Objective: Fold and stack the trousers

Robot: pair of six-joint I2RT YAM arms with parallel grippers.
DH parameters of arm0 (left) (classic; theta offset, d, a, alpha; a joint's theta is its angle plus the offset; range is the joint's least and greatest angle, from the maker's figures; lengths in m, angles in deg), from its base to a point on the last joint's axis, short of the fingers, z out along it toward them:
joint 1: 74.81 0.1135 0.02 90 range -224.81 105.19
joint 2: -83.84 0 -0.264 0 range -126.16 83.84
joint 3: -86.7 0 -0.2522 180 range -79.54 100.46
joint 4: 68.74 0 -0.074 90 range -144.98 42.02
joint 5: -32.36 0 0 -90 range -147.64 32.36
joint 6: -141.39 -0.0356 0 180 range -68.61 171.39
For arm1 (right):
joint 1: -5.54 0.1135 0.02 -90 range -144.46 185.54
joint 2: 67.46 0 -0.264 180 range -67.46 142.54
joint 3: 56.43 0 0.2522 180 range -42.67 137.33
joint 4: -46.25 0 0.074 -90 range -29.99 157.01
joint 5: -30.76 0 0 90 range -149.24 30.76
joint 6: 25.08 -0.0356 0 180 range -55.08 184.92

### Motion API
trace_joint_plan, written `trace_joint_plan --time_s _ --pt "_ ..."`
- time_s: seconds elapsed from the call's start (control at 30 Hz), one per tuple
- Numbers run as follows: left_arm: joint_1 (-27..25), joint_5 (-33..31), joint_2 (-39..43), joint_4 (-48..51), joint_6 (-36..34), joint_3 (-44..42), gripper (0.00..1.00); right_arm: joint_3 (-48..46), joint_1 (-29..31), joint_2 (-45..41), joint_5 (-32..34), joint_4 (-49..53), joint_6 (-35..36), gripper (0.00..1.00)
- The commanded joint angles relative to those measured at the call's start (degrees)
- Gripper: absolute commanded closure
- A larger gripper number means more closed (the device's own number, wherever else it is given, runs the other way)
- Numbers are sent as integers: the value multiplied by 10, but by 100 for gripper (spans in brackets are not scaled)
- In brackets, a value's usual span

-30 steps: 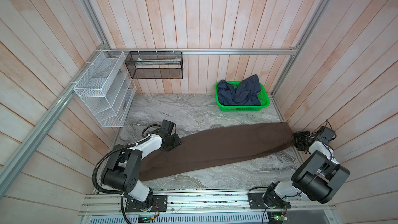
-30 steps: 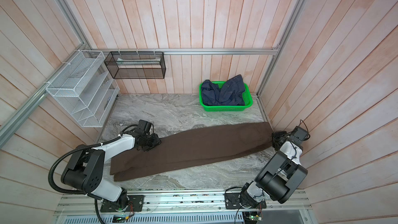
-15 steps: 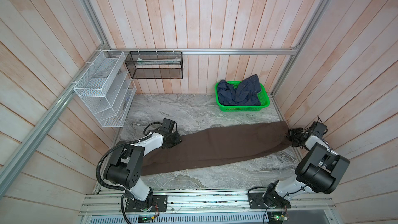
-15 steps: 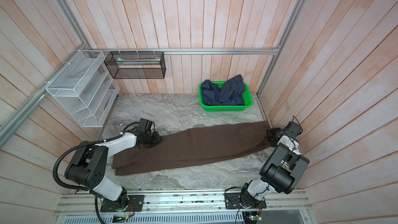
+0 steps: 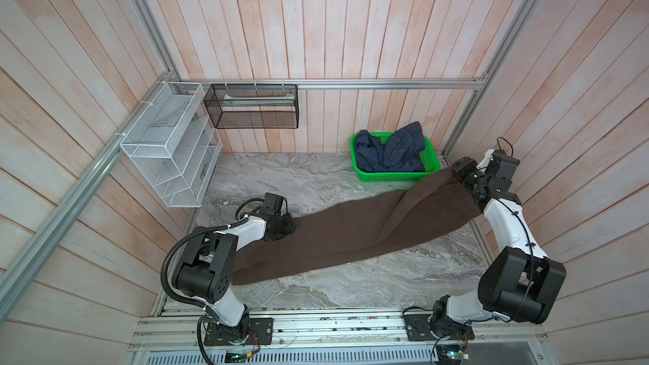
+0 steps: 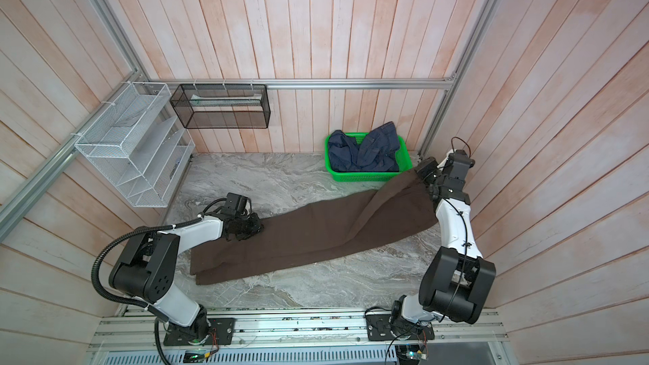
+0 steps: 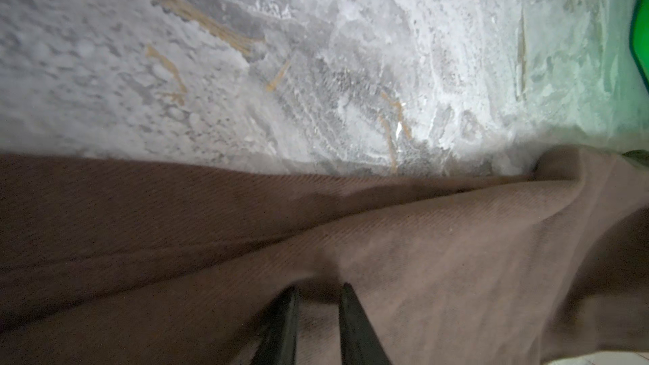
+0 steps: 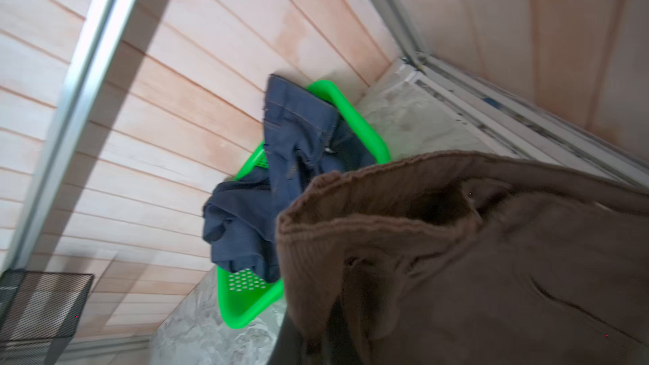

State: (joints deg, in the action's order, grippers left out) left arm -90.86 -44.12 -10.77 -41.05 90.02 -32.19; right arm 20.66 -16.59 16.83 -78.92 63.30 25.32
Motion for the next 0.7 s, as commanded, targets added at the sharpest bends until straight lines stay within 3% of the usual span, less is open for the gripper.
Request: trace_joint_plan --time_s 0.0,0.23,0.43,0.53,0.67 --pt "4 -12 -10 54 -11 -21 76 -50 -47 38 6 -23 26 100" --pt "4 -14 18 70 -10 -15 76 -55 -116 103 -11 -5 75 100" --pt "3 -12 38 83 -10 -13 76 -43 -123 134 -19 16 107 100" --pt "4 -17 51 93 -10 -12 76 -62 -124 122 14 14 119 100" --pt "3 -24 73 109 -10 -9 70 -68 -126 107 64 62 128 73"
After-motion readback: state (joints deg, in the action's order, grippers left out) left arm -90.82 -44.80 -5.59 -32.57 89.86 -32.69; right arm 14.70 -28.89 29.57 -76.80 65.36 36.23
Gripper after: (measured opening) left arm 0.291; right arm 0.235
